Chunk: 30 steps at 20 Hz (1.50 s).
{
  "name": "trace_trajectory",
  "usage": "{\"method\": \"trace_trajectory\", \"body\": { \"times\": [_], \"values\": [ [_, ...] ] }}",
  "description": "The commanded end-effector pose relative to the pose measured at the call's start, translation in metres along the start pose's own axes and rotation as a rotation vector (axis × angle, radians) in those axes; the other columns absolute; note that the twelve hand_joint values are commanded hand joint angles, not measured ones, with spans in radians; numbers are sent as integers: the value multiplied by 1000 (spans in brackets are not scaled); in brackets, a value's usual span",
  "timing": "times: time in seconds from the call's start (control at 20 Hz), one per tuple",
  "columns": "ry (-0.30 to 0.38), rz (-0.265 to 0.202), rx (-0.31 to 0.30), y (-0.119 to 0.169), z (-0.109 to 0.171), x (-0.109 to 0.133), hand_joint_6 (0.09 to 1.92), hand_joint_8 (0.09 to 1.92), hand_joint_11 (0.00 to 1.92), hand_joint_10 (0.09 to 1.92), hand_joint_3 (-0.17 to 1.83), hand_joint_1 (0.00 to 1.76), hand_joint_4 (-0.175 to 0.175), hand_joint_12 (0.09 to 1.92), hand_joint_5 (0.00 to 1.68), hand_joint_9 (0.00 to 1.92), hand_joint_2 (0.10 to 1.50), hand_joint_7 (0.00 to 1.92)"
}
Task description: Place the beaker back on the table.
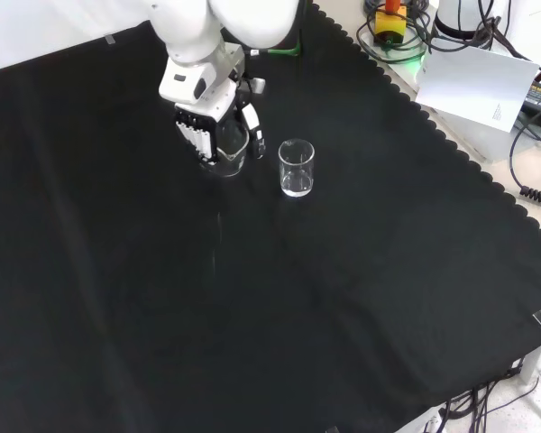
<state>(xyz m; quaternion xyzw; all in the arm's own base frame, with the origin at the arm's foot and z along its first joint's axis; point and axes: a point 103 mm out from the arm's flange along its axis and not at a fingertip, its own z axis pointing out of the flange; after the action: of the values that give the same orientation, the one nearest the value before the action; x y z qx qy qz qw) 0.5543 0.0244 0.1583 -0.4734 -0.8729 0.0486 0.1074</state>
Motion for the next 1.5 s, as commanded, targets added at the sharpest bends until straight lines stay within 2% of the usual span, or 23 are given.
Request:
{"method": "trace_trajectory", "body": {
  "times": [0.05,0.3,0.75,1.5],
  "values": [
    [124,-19,-76,19,14,-21,122,87,1587,87,629,1329,-175,471,1526,1822,599,1620],
    [150,-18,-86,22,26,-31,122,87,1584,87,622,1329,-175,470,1525,1813,603,1619],
    [138,-11,-62,22,41,-43,121,87,1561,87,612,1329,-175,464,1523,1804,609,1617],
    [152,-8,-61,26,57,-47,120,87,1533,87,602,1329,-175,465,1522,1797,615,1616]
  ]
}}
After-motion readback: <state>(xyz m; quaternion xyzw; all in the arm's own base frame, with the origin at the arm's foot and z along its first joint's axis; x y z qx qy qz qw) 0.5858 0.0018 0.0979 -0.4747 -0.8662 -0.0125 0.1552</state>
